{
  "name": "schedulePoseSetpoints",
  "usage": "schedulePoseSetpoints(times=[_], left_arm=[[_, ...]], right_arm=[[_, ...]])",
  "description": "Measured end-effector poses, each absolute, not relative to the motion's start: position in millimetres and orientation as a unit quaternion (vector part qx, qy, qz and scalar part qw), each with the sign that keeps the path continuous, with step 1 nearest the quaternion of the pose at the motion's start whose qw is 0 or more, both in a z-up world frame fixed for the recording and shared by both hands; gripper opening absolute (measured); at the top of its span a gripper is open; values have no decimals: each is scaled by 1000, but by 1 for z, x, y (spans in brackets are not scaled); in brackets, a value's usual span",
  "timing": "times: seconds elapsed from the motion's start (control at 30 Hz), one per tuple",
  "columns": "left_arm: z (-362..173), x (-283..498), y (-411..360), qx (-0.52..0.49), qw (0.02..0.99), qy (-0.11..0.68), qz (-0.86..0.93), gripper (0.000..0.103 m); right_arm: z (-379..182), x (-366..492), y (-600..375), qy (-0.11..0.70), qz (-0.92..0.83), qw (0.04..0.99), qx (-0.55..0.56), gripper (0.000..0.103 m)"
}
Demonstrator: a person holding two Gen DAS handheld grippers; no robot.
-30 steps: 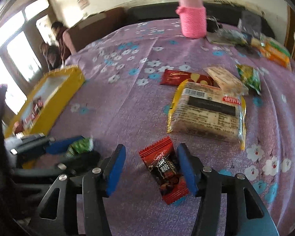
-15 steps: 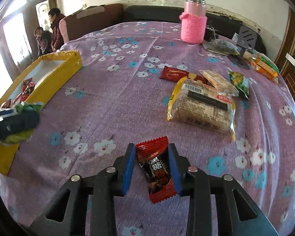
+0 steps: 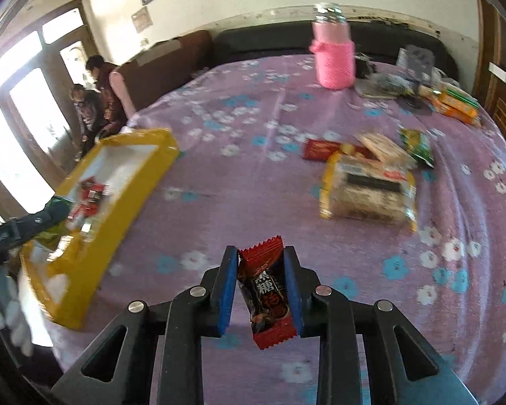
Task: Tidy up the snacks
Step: 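Carry both items over the tray and open both grippers to release them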
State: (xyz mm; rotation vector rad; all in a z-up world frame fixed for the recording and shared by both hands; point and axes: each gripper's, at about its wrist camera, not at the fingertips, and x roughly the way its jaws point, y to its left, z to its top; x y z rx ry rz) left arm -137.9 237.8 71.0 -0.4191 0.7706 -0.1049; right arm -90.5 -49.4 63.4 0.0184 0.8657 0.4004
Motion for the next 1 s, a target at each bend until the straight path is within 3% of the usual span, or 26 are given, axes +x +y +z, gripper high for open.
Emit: schedulePoseSetpoints(times=[0.4,0.93,1.0], left_arm=[[57,-148,297,-232,897,375,8,33],[41,-153,309,-180,896,405,28,34],[41,-153,310,-184,895,406,28,34]], right_arm=[[83,-81,72,441,316,840,8,27],[27,-49,171,482,304,820,-54,27],[27,-48,175,476,301,824,-59,32]])
